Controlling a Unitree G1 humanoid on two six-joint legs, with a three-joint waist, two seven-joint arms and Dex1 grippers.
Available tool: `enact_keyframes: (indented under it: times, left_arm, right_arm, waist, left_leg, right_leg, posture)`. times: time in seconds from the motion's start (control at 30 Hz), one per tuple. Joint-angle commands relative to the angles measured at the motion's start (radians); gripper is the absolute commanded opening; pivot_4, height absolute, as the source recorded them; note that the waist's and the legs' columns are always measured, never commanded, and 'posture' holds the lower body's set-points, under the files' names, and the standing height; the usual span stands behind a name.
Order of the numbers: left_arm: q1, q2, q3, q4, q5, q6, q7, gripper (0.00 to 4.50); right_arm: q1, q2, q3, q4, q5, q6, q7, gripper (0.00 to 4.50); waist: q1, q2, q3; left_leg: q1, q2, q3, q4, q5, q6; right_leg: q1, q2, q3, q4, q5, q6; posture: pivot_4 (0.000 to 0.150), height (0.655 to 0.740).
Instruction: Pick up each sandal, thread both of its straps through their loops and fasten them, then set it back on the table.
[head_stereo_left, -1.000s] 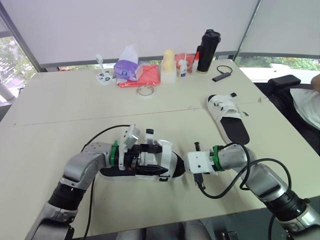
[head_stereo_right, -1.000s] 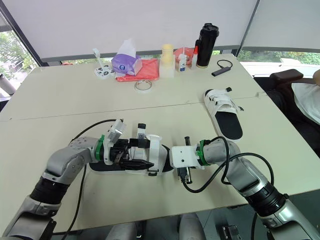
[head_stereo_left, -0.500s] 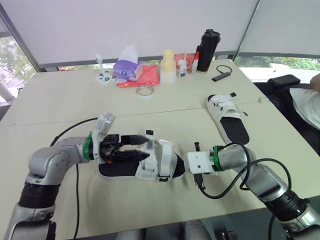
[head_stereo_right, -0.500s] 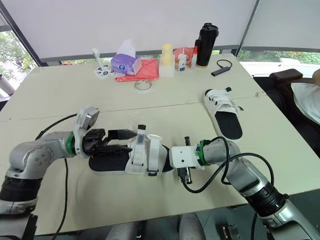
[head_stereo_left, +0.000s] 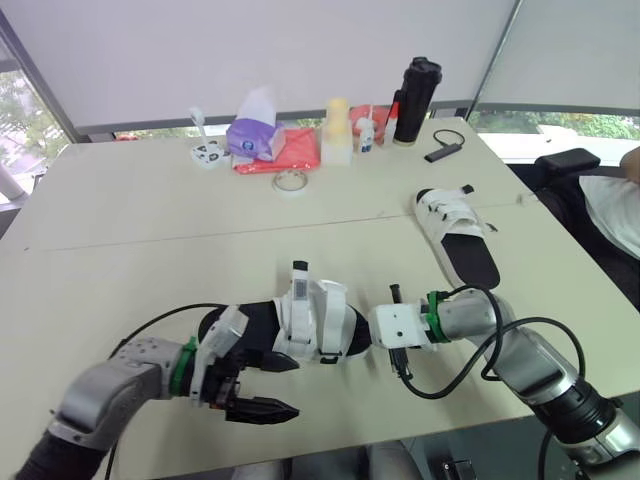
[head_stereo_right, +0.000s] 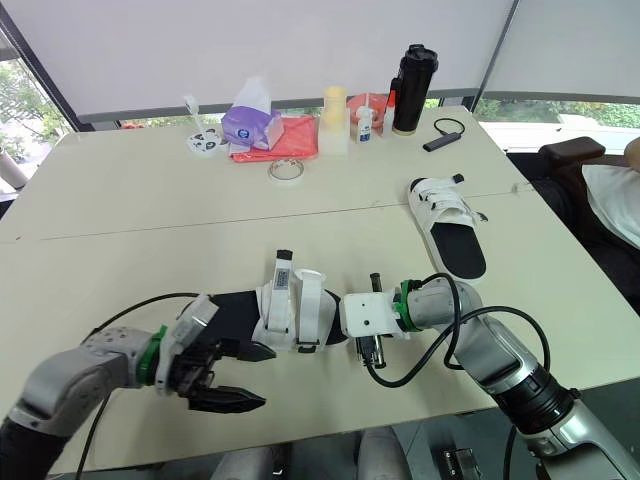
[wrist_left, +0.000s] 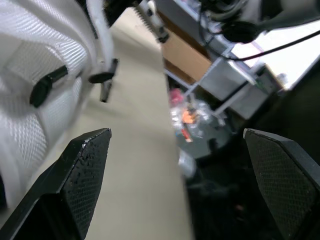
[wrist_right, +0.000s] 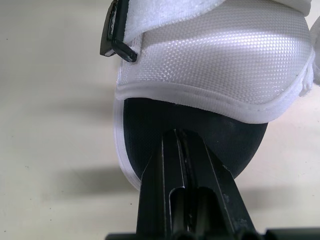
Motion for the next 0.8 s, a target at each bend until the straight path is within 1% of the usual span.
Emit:
enact_keyframes:
  times: [0.03, 0.27, 0.57, 0.77, 0.8]
  left_arm:
    - [-0.002, -0.03, -0.028, 0.034, 0.066, -0.091, 0.018, 4.4]
    - [-0.019, -0.076, -0.051, 0.066, 0.081, -0.114, 0.032, 4.4]
    - [-0.028, -0.173, -0.056, 0.054, 0.044, -0.066, 0.09, 4.4]
    - [-0.03, -0.191, -0.06, 0.053, 0.043, -0.05, 0.111, 4.4]
    - [-0.029, -0.193, -0.06, 0.053, 0.041, -0.05, 0.112, 4.17]
  right_arm:
    - [0.0, 0.002, 0.012, 0.017, -0.019, 0.013, -0.004, 0.0]
    - [0.006, -0.002, 0.007, 0.012, -0.018, 0.016, -0.005, 0.0]
    - [0.004, 0.002, 0.008, 0.012, -0.02, 0.019, -0.009, 0.0]
    - [0.005, 0.001, 0.007, 0.01, -0.019, 0.02, -0.01, 0.0]
    - [0.005, 0.001, 0.007, 0.01, -0.019, 0.021, -0.011, 0.0]
  waist:
    - [0.001, 0.0, 0.0]
    - [0.003, 0.0, 0.0]
    - [0.003, 0.0, 0.0]
    - [0.003, 0.0, 0.0]
    - [0.003, 0.0, 0.0]
  left_leg:
    - [0.0, 0.0, 0.0, 0.0, 0.0, 0.0]
    - [0.0, 0.001, 0.005, 0.001, 0.0, 0.0]
    - [0.0, 0.0, 0.006, 0.002, 0.0, 0.0]
    - [0.0, 0.0, 0.006, 0.002, 0.0, 0.0]
    - [0.0, 0.0, 0.006, 0.002, 0.0, 0.0]
  right_leg:
    - [0.0, 0.001, 0.0, 0.001, 0.0, 0.0]
    - [0.0, 0.0, -0.001, 0.002, 0.0, 0.0]
    - [0.0, 0.0, 0.0, 0.002, 0.0, 0.001]
    - [0.001, 0.0, -0.001, 0.002, 0.001, 0.001]
    - [0.001, 0.0, -0.001, 0.002, 0.001, 0.001]
  posture:
    - [0.15, 0.74]
    - [0.15, 0.74]
    - [0.15, 0.74]
    - [0.15, 0.74]
    - [0.15, 0.74]
